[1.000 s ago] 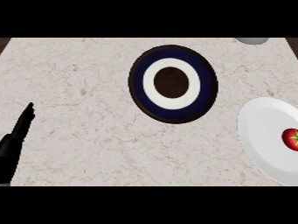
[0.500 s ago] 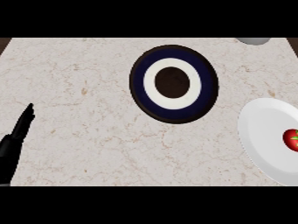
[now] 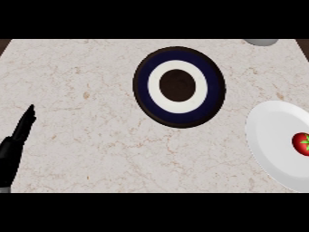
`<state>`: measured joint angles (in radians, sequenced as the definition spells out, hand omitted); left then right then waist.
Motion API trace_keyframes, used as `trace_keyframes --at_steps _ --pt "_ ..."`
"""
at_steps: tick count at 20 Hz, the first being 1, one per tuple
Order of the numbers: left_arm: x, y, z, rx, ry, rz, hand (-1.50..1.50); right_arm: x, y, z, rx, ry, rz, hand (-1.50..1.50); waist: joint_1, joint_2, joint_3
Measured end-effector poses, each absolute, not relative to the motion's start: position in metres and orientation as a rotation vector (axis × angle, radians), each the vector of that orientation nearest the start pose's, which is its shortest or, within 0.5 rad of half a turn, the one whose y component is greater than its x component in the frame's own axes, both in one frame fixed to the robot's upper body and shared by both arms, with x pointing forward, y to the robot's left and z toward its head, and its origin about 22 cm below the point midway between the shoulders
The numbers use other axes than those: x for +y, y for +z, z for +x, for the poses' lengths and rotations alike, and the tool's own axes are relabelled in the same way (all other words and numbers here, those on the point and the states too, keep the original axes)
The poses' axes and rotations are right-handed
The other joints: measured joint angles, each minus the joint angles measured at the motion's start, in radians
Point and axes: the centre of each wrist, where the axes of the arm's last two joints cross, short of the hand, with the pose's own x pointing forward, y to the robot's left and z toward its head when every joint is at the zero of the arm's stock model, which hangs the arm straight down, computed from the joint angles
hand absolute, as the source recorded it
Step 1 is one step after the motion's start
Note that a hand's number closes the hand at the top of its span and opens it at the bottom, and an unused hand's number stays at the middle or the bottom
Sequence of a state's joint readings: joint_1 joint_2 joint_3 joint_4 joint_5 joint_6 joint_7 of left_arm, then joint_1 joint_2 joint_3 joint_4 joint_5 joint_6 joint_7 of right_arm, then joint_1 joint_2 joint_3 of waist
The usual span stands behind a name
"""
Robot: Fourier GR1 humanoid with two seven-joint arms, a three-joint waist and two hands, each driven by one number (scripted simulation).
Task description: Pick the tomato from the plate and place it in the plate
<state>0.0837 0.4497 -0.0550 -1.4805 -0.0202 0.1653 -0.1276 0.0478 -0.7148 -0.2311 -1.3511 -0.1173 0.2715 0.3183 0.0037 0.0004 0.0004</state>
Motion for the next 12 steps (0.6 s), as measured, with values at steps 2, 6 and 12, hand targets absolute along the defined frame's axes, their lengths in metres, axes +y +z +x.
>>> trace_keyframes --at_steps 2,6,12 --pt "0.335 -0.002 0.218 -1.518 -0.298 0.473 0.00 -0.460 0.067 0.224 -0.981 0.305 -0.470 -1.50 0.001 0.000 0.000" --pt "0.338 -0.006 0.215 -1.514 -0.292 0.483 0.00 -0.456 0.058 0.221 -0.975 0.332 -0.435 -1.50 -0.002 -0.001 0.000" --pt "0.333 -0.002 0.221 -1.512 -0.295 0.469 0.00 -0.453 0.034 0.232 -0.943 0.352 -0.422 -1.50 -0.001 0.000 0.000"
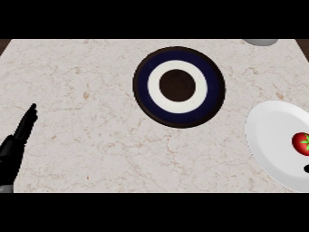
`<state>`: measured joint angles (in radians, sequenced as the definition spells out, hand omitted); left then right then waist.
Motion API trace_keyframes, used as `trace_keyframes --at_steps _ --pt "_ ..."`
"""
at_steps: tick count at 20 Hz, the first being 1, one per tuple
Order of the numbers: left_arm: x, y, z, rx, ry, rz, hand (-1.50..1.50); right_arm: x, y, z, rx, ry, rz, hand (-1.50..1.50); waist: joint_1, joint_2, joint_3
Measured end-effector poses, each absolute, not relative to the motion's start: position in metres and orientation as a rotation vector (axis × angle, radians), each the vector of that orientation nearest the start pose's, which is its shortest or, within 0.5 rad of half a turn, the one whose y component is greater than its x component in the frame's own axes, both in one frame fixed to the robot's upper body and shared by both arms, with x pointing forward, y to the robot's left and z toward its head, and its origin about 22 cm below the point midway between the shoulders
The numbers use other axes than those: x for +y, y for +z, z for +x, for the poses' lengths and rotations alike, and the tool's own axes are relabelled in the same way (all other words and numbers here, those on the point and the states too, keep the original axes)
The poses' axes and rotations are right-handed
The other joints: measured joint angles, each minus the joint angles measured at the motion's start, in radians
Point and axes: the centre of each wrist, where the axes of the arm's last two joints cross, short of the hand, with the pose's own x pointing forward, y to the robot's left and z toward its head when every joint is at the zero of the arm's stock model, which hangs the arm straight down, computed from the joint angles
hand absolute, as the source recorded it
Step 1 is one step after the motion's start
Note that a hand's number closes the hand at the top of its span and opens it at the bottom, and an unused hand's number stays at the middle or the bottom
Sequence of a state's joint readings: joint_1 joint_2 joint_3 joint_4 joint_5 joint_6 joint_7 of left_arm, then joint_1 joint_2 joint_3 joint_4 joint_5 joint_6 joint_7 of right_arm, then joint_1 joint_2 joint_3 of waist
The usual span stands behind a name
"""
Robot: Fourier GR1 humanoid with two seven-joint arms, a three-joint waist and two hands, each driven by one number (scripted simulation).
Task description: Pick the tomato from the plate and place it in the plate
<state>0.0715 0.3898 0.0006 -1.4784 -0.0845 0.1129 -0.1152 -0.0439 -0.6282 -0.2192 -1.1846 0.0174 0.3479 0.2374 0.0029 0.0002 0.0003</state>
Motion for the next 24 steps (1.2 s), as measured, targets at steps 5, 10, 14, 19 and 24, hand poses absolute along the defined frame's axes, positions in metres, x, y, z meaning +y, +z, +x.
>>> trace_keyframes --at_steps 5,10,14,19,24 --pt "0.332 0.002 0.221 -1.515 -0.297 0.475 0.00 -0.448 0.027 0.239 -0.935 0.348 -0.412 -1.50 -0.001 0.000 0.000" --pt "0.345 -0.002 0.213 -1.513 -0.293 0.475 0.00 -0.447 0.014 0.236 -0.967 0.351 -0.406 1.50 -0.001 -0.001 -0.002" --pt "0.341 -0.004 0.214 -1.511 -0.297 0.476 0.00 -0.447 0.007 0.240 -1.015 0.340 -0.410 1.50 -0.001 -0.002 -0.004" --pt "0.334 -0.003 0.220 -1.518 -0.306 0.462 0.00 -0.452 0.009 0.259 -1.060 0.417 -0.450 1.50 0.008 0.000 -0.005" --pt "0.321 0.002 0.231 -1.561 -0.354 0.407 0.00 -0.441 0.048 0.302 -1.140 0.729 -0.523 1.50 0.086 0.025 0.004"
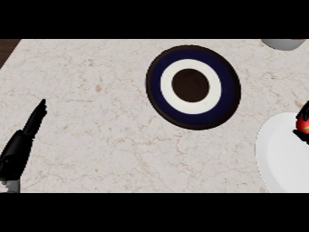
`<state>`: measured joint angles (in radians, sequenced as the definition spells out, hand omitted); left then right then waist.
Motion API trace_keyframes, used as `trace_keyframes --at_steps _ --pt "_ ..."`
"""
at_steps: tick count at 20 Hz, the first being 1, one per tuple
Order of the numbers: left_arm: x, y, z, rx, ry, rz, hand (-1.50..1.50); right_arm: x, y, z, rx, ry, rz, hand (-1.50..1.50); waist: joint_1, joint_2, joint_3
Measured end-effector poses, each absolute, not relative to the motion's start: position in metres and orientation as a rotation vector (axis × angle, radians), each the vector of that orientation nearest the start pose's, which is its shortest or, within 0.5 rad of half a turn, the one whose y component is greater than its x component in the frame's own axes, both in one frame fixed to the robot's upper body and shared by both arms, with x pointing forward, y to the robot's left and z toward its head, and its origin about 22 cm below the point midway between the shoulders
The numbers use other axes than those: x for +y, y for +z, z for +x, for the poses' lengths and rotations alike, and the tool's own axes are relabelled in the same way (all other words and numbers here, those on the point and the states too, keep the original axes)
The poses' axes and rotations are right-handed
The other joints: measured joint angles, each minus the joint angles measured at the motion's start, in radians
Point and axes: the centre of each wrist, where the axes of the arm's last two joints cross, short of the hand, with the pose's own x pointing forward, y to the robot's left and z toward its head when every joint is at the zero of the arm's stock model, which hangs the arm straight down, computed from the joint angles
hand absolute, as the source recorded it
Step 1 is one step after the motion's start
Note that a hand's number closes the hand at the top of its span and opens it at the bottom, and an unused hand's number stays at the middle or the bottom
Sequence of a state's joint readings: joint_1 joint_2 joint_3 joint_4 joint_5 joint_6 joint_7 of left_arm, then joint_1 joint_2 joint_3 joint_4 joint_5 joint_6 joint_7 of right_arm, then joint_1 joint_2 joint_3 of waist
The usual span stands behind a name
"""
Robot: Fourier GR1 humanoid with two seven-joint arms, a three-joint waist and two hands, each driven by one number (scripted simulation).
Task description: Pick the tomato from the plate and place it in the plate
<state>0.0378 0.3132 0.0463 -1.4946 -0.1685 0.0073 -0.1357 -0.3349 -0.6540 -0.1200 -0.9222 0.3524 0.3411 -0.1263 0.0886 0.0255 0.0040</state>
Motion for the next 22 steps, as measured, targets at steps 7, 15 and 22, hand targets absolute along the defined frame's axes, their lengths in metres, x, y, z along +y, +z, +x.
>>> trace_keyframes --at_steps 7,15,22 --pt "0.314 0.004 0.239 -1.581 -0.370 0.390 0.00 -0.440 0.068 0.335 -1.259 0.913 -0.679 1.50 0.029 0.014 0.005" --pt "0.322 0.004 0.241 -1.568 -0.346 0.411 0.00 -0.451 0.087 0.356 -1.540 0.829 -0.845 1.50 0.001 0.007 0.004" --pt "0.323 -0.001 0.234 -1.547 -0.331 0.427 0.00 -0.457 0.123 0.373 -1.898 0.762 -0.755 1.50 -0.030 -0.007 0.001"
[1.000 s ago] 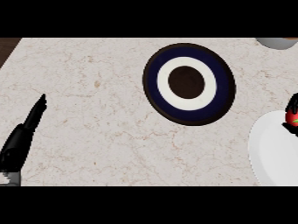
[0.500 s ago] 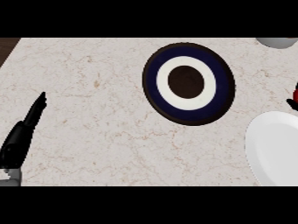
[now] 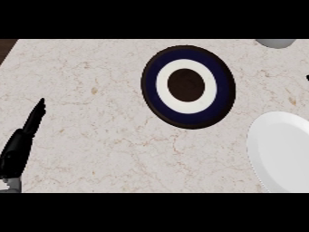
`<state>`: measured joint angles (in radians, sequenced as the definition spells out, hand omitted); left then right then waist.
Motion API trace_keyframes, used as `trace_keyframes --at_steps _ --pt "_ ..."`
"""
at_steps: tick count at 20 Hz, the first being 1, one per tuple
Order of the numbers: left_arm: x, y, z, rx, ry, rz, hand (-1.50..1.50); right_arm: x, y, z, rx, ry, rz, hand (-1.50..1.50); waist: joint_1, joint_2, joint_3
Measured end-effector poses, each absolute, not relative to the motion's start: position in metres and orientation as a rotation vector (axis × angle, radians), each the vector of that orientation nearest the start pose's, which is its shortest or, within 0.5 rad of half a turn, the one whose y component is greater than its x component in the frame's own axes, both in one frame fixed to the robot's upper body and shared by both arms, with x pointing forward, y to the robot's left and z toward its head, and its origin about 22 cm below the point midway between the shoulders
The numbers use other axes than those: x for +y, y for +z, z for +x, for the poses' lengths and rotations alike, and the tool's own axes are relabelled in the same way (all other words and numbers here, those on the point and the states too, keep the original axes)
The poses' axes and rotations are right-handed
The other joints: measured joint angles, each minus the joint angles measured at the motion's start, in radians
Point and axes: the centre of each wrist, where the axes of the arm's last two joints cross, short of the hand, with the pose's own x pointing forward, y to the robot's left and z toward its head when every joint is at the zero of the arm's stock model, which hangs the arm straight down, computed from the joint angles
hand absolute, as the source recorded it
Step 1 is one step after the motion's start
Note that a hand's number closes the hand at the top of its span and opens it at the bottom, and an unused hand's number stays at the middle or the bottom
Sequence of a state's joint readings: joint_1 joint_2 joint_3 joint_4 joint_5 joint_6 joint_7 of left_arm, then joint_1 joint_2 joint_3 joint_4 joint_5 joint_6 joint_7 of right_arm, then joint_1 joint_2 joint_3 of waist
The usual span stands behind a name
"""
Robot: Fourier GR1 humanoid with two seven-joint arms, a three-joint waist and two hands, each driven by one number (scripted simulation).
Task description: Pick the tomato from the plate and place it in the plate
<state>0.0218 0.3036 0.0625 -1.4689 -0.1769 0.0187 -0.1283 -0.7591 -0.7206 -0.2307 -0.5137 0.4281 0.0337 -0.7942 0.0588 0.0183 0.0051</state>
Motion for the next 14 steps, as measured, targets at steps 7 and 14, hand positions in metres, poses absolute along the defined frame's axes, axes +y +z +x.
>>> trace_keyframes --at_steps 7,14 --pt "0.326 -0.003 0.222 -1.535 -0.318 0.452 0.00 -0.431 0.150 0.400 -2.058 0.806 -0.527 1.50 -0.024 -0.011 -0.004" --pt "0.335 -0.001 0.221 -1.513 -0.299 0.463 0.00 -0.358 0.170 0.431 -2.098 0.838 -0.354 1.50 -0.048 -0.020 -0.005"
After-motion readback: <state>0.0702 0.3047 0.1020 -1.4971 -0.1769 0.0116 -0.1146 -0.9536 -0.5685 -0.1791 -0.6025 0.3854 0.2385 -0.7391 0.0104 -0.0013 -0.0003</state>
